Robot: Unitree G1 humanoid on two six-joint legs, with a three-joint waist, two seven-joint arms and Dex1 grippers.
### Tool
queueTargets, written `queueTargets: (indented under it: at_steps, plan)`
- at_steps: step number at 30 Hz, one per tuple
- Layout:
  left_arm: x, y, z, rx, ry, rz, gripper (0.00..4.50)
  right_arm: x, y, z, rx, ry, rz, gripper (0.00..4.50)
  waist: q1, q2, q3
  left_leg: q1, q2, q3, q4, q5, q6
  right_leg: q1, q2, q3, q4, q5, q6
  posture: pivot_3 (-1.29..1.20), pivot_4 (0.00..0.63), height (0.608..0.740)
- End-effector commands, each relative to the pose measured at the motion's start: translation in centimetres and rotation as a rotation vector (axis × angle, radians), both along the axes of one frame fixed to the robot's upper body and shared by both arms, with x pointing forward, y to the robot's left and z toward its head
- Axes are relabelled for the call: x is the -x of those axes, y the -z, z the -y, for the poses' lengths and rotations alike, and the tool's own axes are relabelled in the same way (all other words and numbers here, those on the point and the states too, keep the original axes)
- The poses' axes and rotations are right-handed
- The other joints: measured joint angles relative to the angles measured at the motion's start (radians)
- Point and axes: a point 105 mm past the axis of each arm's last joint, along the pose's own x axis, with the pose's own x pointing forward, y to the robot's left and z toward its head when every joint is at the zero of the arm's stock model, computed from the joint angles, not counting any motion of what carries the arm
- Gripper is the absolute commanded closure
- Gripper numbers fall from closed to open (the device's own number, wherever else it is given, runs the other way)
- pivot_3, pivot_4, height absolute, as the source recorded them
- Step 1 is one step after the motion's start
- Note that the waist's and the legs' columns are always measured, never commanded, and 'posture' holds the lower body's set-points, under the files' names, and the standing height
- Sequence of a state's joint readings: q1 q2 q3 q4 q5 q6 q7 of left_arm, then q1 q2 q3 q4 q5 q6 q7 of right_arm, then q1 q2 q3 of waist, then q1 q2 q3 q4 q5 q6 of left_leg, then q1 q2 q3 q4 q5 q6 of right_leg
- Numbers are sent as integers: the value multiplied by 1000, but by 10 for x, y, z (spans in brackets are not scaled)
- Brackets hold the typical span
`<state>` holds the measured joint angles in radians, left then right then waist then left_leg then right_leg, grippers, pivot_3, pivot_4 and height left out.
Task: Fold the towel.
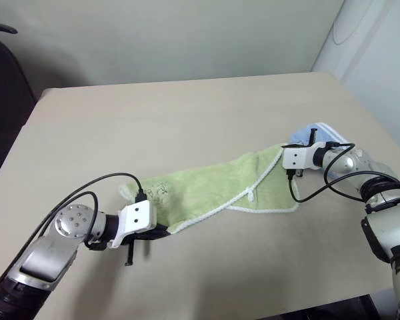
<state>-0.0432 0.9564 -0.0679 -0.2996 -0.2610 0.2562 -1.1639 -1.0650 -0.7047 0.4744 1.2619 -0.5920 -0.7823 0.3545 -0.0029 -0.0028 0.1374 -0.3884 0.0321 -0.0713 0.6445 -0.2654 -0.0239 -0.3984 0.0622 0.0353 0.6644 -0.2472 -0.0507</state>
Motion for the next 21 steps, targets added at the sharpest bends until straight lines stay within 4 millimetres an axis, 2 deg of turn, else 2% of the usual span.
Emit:
queueTargets:
  at_steps: [1, 5, 9, 14, 17, 21]
  plan:
    - [5, -16, 1, 60, -15, 38, 4455, -1, -14, 2, -34, -1, 45, 4500, -1, 0, 0, 0, 0, 0, 0, 0, 0, 0, 0, 0, 0, 0, 0, 0, 150, 740]
    - [8, -34, -4, 178, -114, 47, 4455, -1, -19, 4, -39, 2, 55, 4500, 0, 0, 0, 0, 0, 0, 0, 0, 0, 0, 0, 0, 0, 0, 0, 0, 150, 740]
    - [-2, -62, -9, 348, -241, 78, 4455, -2, -26, 4, -55, 4, 67, 4500, 1, 0, 0, 0, 0, 0, 1, 0, 0, 0, 0, 0, 1, 0, 0, 0, 150, 740]
    - [-12, -88, -14, 482, -326, 133, 4455, -3, -35, 5, -82, 7, 77, 4500, 0, 0, 0, 0, 0, 0, 1, 0, 0, 1, 0, 0, 1, 0, 0, 0, 150, 740]
    - [-18, -98, -17, 516, -356, 168, 4455, -4, -45, 4, -102, 2, 83, 4500, 0, 0, 0, 0, 0, 0, 1, 1, -1, 1, 0, 0, 1, 0, 0, 0, 150, 740]
    - [-37, -121, -28, 610, -437, 264, 4455, -7, -65, 0, -151, 1, 115, 4500, 1, 0, 0, 0, 0, 0, 1, 1, -1, 1, 0, 0, 1, 0, 0, 0, 150, 740]
